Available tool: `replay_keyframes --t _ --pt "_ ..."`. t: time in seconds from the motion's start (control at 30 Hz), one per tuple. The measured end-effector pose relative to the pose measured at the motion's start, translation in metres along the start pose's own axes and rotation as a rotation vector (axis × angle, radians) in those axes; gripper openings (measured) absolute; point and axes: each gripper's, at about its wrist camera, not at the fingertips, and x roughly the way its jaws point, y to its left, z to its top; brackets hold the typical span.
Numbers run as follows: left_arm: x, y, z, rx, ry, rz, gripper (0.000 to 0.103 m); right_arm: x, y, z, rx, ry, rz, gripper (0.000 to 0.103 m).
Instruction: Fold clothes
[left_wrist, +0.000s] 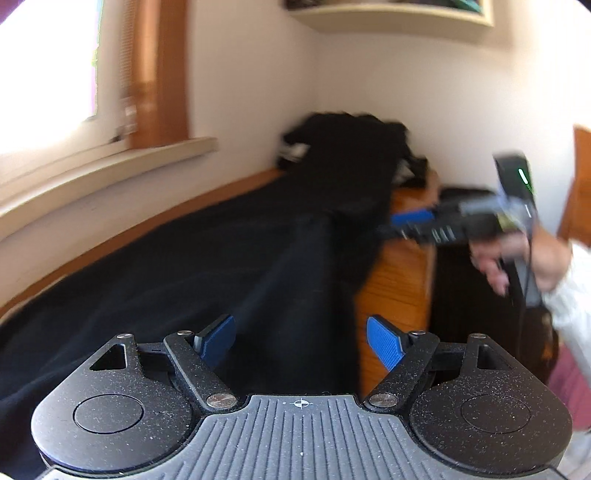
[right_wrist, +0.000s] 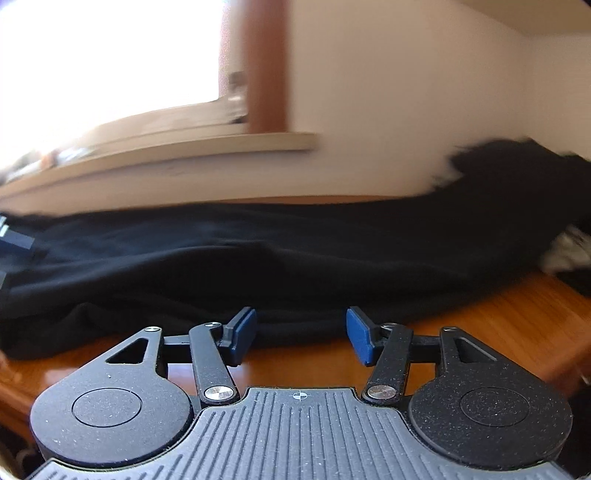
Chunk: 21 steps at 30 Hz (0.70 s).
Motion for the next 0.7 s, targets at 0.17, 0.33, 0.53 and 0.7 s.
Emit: replay_keyframes --t 0.17,0.33,0.53,0.7 --pt "0.018 -0.013 0.001 0.073 0.033 0.030 0.068 0.011 -0.041 0.002 0.103 0.024 -0.047 0.055" --pt "0.019 -0.011 -0.005 0.113 0.038 0.067 0.011 0.029 -0.053 0.006 0.070 0.026 -0.081 0.055" --pt "-0.002 0.000 -0.004 0.079 -0.002 0.045 0.004 0.039 -0.061 0.009 0.000 -0.006 -0.179 0.005" --pt "-0.012 0.010 0.002 0.027 -0.033 0.027 0.005 0.032 -0.077 0.003 0.010 -0.007 -0.243 0.002"
